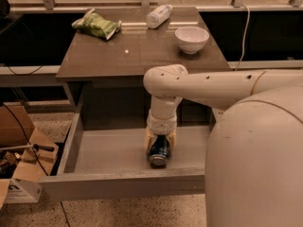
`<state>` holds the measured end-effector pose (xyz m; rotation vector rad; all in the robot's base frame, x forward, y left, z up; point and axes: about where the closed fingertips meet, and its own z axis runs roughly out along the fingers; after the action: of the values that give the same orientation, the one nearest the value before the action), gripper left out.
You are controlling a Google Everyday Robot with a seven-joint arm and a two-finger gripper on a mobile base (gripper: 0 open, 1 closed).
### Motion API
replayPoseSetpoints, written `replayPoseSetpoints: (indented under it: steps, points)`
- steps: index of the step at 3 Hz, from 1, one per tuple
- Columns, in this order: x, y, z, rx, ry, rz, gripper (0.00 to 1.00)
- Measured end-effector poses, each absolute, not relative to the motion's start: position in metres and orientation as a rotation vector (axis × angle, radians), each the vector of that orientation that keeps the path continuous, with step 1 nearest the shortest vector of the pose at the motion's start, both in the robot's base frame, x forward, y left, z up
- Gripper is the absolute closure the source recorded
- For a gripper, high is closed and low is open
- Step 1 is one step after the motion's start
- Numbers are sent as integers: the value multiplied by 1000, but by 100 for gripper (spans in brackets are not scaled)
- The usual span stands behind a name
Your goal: Pick pepsi can from top drawer and place on counter
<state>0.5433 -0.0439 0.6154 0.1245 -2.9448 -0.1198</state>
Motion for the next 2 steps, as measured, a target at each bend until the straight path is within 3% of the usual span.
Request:
replayPoseSetpoints:
  steps: [1, 2]
  points:
    - [544, -51, 625, 94, -2957, -64, 71]
    - [549, -61, 647, 59, -3020, -146, 94]
